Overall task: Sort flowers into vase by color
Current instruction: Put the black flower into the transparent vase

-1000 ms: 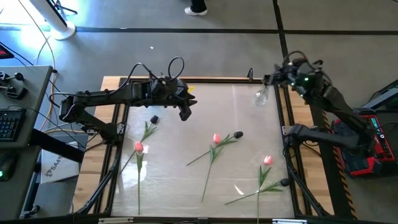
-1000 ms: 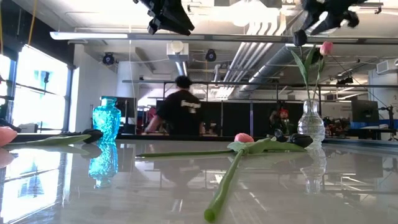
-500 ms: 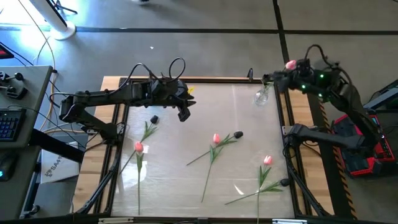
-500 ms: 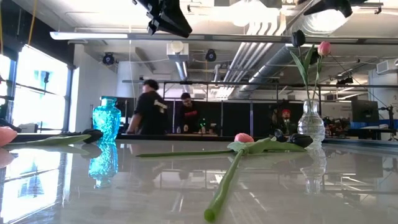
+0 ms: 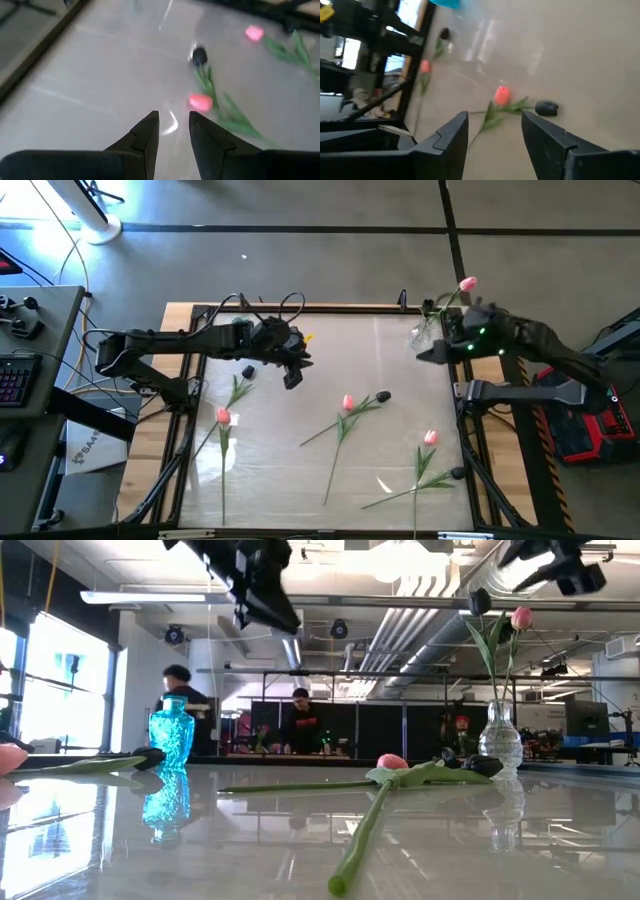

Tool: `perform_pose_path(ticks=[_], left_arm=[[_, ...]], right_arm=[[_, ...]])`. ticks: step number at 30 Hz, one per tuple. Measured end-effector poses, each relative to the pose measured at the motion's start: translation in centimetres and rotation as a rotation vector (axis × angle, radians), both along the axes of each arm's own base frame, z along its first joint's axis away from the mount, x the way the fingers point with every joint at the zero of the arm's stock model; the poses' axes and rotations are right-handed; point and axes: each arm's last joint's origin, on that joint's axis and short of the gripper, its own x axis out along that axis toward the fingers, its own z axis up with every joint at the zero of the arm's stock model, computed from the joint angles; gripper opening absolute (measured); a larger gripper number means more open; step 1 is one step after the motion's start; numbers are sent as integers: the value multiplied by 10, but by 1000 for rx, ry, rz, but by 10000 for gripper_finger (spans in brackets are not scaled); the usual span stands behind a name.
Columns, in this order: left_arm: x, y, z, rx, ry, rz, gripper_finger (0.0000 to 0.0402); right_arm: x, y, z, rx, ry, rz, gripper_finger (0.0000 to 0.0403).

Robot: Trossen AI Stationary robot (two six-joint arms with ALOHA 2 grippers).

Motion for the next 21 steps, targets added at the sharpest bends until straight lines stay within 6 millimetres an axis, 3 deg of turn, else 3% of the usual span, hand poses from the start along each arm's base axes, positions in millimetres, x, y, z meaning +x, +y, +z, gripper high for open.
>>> perform_pose_path(ticks=[13,21], left_arm=[[-12,-18,-43,-54,162,-99,94],[-13,-25,-52,-20,169,-145,94]], right_arm=[[65,50,-82,214,51,-1,172],[99,77,-120,275,106,-103,172]])
